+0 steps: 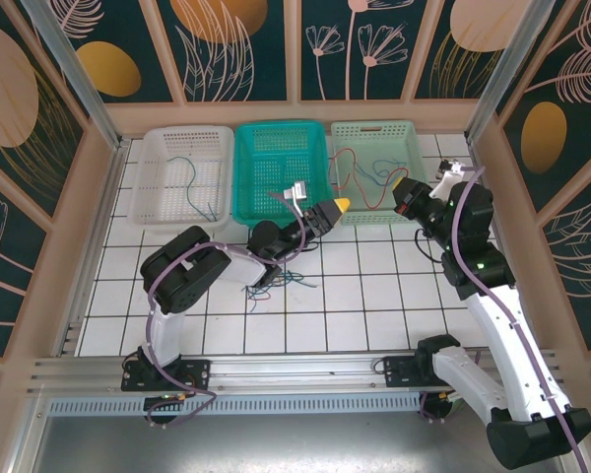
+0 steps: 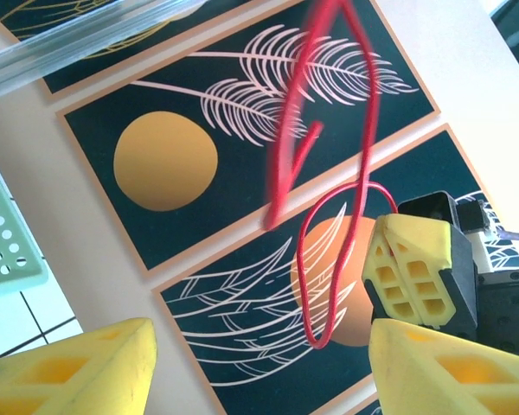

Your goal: Untangle the cables

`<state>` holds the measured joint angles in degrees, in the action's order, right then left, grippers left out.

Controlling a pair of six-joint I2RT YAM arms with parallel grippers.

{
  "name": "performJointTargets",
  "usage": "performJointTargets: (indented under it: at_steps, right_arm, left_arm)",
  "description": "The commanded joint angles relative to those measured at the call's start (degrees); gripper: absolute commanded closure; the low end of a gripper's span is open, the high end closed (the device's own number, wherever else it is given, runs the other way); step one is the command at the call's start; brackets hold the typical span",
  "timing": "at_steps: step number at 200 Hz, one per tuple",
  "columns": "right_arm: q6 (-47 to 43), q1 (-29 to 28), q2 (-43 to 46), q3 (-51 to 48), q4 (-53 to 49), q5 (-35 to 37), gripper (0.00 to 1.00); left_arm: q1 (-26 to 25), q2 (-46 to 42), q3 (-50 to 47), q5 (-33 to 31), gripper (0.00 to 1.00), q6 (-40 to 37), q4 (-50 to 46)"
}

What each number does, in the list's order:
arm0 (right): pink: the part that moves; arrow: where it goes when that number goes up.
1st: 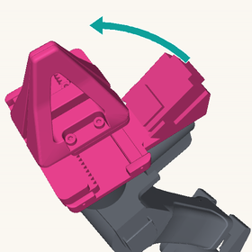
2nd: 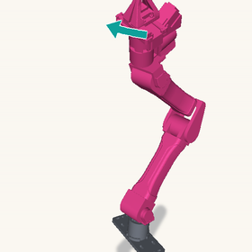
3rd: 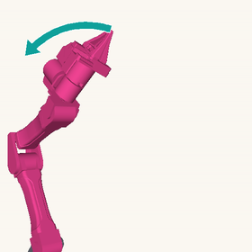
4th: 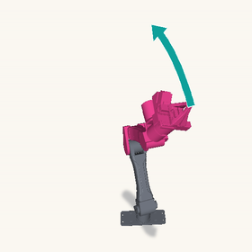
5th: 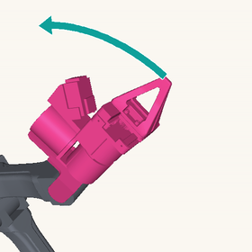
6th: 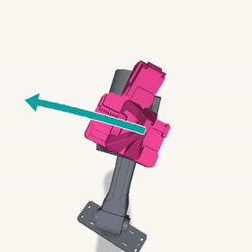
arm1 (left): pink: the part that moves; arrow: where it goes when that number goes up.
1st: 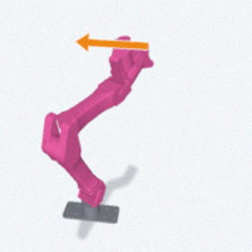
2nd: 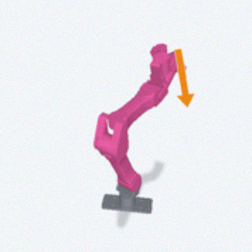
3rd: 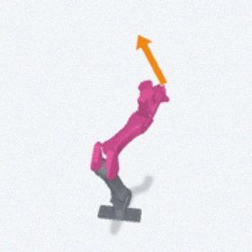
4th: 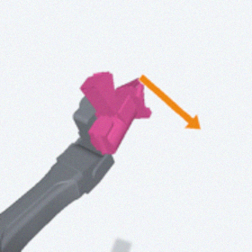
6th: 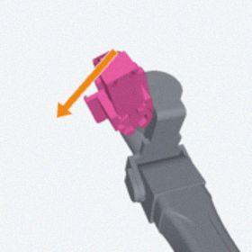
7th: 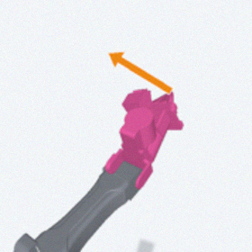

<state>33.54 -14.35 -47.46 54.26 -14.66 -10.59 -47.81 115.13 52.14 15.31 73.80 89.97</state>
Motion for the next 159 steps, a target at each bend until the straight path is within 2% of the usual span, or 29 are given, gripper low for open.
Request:
performJointTargets:
  at_steps: [1, 39, 76, 113, 159]
  right_arm:
    - [0.47, 0.09, 0.46, 1.85, 2.29, 0.11, 1.00]
    - [0.99, 0.09, 0.70, 1.25, 2.99, -0.73, 1.00]
    - [1.53, 0.05, 1.00, 0.52, 3.40, -1.42, 1.00]
    - [1.61, 0.09, 1.36, -0.08, 3.14, -1.10, 1.00]
    - [2.07, 0.08, 0.98, -0.56, 3.94, -2.15, 1.00]
  left_arm:
    - [-0.05, -0.95, -1.31, -3.62, 0.34, -0.84, 11.25]
    - [-0.56, -3.51, -3.23, -7.01, 0.33, -4.42, 10.41]
    - [-0.55, -2.06, -3.91, -10.95, 0.32, -2.79, 14.94]
    - [-0.88, -3.81, -3.45, -11.44, 0.33, -6.56, 14.94]
    - [-0.87, -3.37, -1.23, -11.11, 0.33, -7.77, 14.25]
